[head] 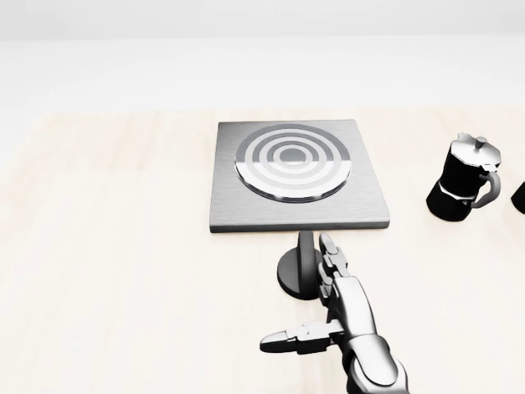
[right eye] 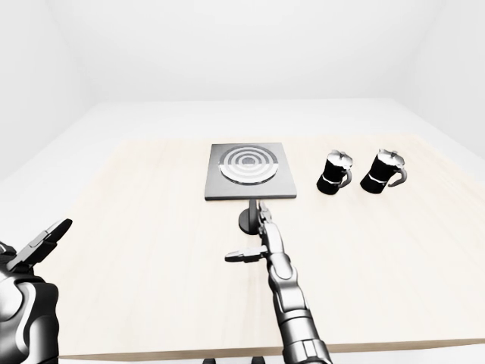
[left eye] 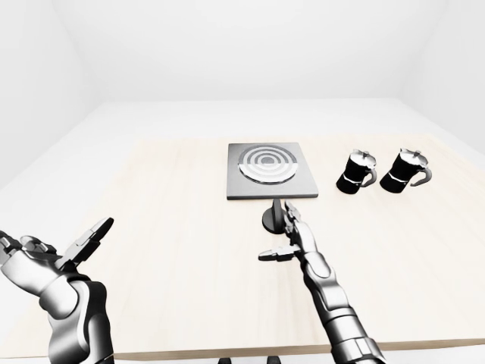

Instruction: Turn off the stove.

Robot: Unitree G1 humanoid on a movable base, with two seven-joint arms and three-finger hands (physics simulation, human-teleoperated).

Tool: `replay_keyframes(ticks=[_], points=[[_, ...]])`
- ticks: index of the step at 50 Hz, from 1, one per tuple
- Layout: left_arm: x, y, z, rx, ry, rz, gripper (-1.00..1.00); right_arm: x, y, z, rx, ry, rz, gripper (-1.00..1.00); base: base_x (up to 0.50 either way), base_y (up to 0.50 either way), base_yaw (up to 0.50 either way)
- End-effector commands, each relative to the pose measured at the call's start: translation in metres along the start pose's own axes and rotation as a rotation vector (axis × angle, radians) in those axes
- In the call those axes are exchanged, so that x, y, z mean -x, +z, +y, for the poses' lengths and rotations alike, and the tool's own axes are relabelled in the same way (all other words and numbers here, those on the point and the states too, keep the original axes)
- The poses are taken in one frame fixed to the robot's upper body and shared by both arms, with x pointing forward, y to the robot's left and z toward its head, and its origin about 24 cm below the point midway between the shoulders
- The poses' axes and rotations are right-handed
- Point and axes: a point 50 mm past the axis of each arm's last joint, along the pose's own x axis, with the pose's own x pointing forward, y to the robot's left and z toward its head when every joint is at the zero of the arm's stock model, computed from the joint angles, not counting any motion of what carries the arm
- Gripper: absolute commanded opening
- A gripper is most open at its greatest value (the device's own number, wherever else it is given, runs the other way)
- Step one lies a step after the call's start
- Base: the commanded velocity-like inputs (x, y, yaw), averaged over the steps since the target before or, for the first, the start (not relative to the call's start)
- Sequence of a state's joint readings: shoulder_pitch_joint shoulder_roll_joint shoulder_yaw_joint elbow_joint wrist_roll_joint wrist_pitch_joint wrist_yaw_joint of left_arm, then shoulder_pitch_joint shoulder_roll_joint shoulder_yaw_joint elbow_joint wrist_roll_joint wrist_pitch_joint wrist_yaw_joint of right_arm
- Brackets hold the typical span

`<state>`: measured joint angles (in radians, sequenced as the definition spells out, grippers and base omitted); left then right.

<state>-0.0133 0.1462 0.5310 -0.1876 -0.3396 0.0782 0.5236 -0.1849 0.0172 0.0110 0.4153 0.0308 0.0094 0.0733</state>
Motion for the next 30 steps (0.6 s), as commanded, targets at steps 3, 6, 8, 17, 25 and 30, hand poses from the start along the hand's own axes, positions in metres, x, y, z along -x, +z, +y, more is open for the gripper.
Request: replay_keyframes(ticks=[3, 6, 8, 17, 25, 30], points=[[0.0, 0.002, 0.0, 0.009, -0.001, -0.004, 1.0, -0.002, 0.005, 0.021, 0.018, 0.056, 0.015, 1.0, 0.0, 0.0, 0.0], [0.0, 0.003, 0.0, 0.01, -0.002, -0.005, 1.0, -0.003, 0.01, 0.025, 0.028, 0.067, 0.005, 1.0, 0.0, 0.0, 0.0], [0.0, 0.002, 0.0, 0.009, -0.001, -0.001, 1.0, -0.005, 0.011, 0.026, 0.038, 0.07, 0.008, 1.0, 0.0, 0.0, 0.0], [0.0, 0.001, 0.001, 0.016, 0.001, -0.01, 1.0, -0.01, 0.022, 0.038, 0.055, 0.097, -0.031, 1.0, 0.0, 0.0, 0.0], [0.0, 0.002, 0.001, 0.015, 0.001, -0.011, 1.0, -0.016, 0.024, 0.052, 0.058, 0.135, -0.022, 1.0, 0.0, 0.0, 0.0], [0.0, 0.002, 0.001, 0.013, 0.003, -0.011, 1.0, -0.008, 0.038, 0.072, 0.041, 0.174, -0.096, 1.0, 0.0, 0.0, 0.0]])
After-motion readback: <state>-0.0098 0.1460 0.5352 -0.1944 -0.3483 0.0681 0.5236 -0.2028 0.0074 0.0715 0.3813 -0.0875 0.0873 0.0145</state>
